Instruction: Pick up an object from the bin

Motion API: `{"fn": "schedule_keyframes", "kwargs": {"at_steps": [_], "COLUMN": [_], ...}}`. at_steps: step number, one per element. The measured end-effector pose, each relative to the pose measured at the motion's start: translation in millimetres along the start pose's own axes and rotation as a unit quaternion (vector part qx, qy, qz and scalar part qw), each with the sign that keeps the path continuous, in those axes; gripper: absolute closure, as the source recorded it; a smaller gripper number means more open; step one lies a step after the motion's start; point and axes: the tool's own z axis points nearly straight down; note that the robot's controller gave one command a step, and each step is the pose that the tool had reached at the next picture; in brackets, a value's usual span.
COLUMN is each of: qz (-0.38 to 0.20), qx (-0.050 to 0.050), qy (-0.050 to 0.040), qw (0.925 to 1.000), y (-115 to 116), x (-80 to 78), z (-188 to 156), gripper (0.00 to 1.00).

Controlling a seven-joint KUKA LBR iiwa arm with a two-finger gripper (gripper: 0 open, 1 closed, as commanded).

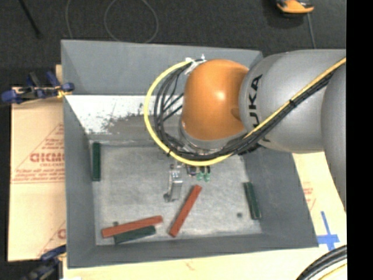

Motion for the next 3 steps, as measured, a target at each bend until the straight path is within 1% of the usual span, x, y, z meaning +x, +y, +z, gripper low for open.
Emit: {"fn": "schedule_keyframes", "kwargs": {"at_steps": [1, 2, 3], "qz": [-0.177, -0.176, -0.173], "qx": [0.001, 0.000, 0.000], "qy": [0.0031, -0.0033, 0.0007], "qw": [0.9841, 0.9843, 0.9850], "y": [-61.9, -59.9, -51.6], "x": [32.5, 28.9, 66.9], "z": [125.1, 121.3, 121.2], "gripper": [0.00, 1.00, 1.00]}}
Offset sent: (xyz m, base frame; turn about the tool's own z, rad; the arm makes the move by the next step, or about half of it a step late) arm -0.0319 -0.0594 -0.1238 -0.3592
